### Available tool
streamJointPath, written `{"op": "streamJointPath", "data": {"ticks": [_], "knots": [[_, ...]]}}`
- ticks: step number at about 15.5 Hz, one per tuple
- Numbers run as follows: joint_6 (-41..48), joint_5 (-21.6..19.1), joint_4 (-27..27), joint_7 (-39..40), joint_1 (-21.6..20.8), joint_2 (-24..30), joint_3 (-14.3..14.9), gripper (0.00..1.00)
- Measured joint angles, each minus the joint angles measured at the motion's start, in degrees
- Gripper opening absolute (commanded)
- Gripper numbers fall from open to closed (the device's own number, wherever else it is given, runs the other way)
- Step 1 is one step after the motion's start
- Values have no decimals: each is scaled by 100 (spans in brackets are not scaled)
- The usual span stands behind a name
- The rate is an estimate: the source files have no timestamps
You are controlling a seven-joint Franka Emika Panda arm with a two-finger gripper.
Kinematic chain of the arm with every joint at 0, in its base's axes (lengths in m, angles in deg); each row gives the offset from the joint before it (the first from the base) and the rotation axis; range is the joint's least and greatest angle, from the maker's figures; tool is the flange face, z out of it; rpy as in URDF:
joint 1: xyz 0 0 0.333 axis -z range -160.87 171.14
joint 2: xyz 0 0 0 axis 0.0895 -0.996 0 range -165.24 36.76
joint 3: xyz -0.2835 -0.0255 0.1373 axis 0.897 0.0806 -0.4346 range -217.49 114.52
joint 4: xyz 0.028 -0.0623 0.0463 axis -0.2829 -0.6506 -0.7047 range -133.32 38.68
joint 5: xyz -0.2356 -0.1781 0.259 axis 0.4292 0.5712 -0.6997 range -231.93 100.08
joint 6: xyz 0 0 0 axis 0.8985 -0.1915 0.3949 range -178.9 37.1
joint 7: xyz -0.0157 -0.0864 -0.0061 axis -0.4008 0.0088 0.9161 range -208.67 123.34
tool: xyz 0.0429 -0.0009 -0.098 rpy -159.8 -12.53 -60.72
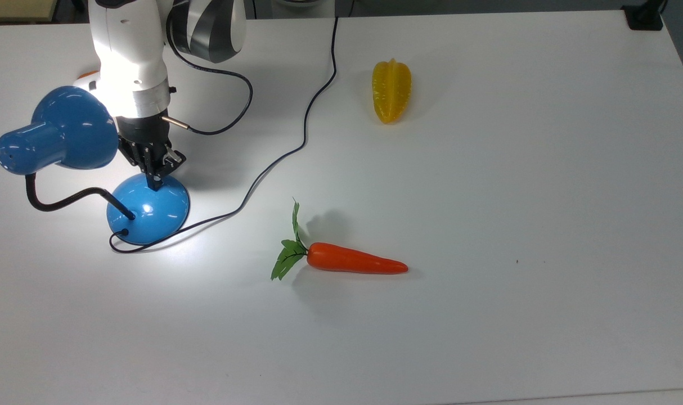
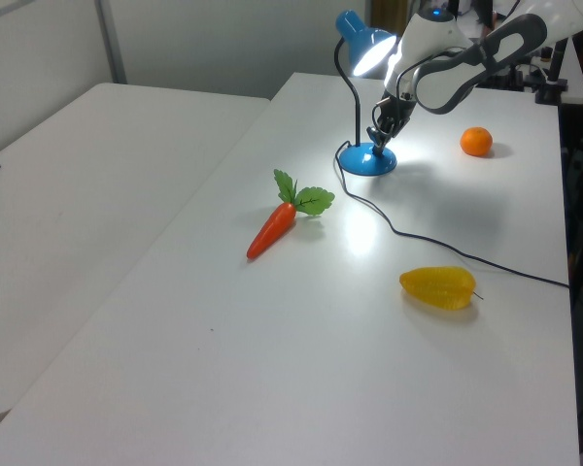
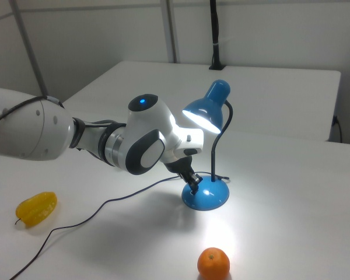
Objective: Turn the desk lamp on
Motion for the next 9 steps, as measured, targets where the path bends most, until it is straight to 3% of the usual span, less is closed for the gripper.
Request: {"op": "streamJointPath", "data": {"ticks": [9], "knots": [[8,51,27,0,3,-16,-1,0]]}}
